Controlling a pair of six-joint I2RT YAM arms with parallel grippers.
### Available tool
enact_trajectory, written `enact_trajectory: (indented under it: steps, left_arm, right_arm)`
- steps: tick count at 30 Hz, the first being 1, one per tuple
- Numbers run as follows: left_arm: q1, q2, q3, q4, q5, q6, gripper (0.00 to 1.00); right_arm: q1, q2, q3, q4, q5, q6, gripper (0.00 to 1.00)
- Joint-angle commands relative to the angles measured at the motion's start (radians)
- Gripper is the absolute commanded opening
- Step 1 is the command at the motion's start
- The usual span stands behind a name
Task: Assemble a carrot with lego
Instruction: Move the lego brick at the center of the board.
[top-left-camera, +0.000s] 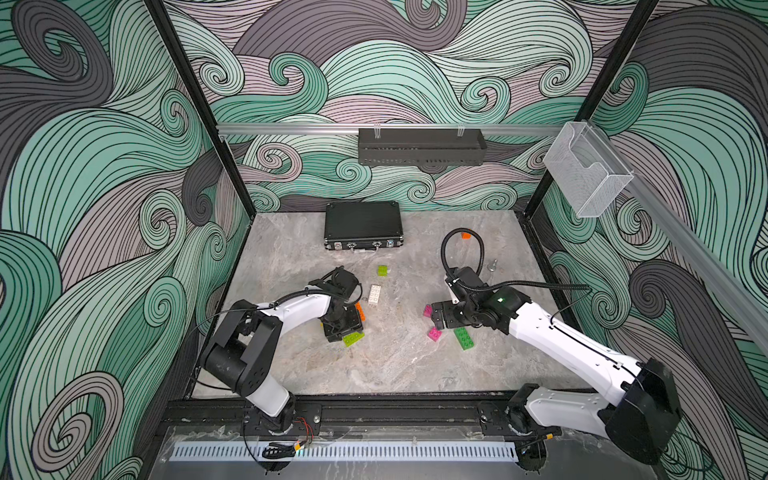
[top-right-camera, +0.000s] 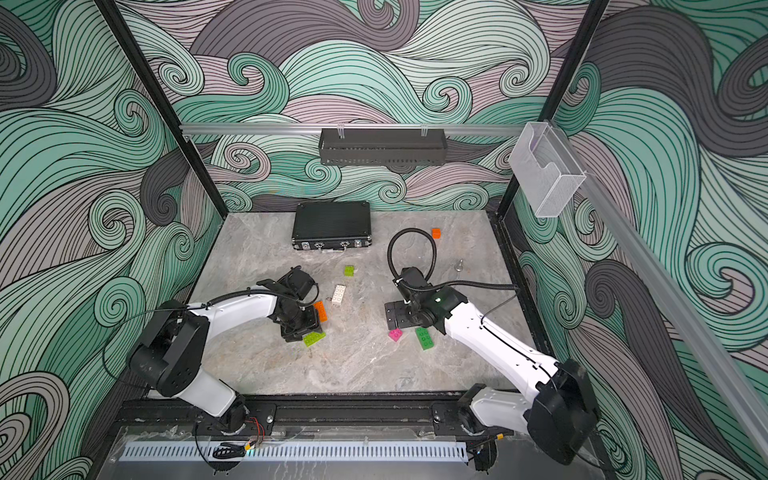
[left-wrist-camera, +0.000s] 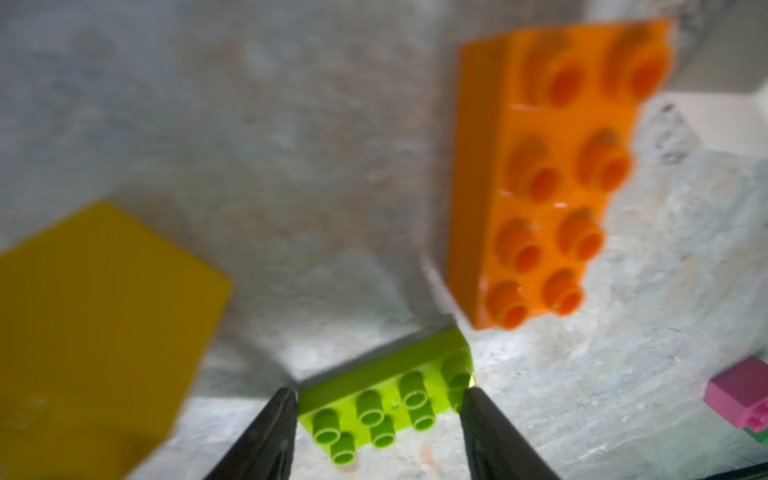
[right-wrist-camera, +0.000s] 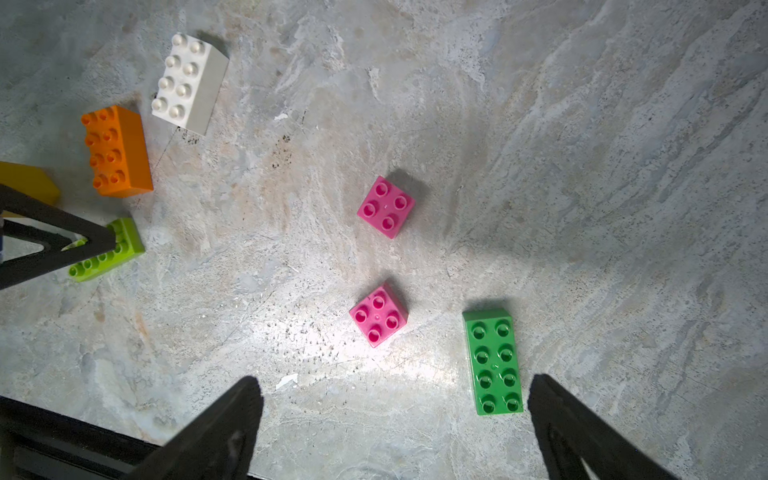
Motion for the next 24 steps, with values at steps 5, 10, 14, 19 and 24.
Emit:
enact_trajectory:
  steps: [5, 10, 14, 19, 24]
  left_arm:
    - [-0.119, 0.181, 0.225, -0.004, 0.002, 0.065, 0.64]
    - [-0.174, 0.256, 0.326, -0.022, 0.011, 0.065, 0.64]
    - [-0.177, 0.199, 0.323, -0.084, -0.049, 0.061, 0.65]
    - [-0.153, 0.092, 0.259, -0.127, -0.146, 0.083, 0.66]
    - [-0.150, 0.136, 0.276, -0.089, -0.127, 0.131, 0.59]
  right_arm:
    - [-0.006, -0.008, -0.020, -0.005, 0.009, 0.028, 1.00]
    - [-0.007, -0.032, -0.035, -0.006, 0.018, 0.045, 1.00]
    - [-0.006, -0.035, -0.040, -0.006, -0.008, 0.065, 1.00]
    - [-0.002, -0.051, -0.050, 0.007, -0.016, 0.086, 1.00]
    - [-0.002, -0.065, -0.060, 0.025, -0.029, 0.095, 1.00]
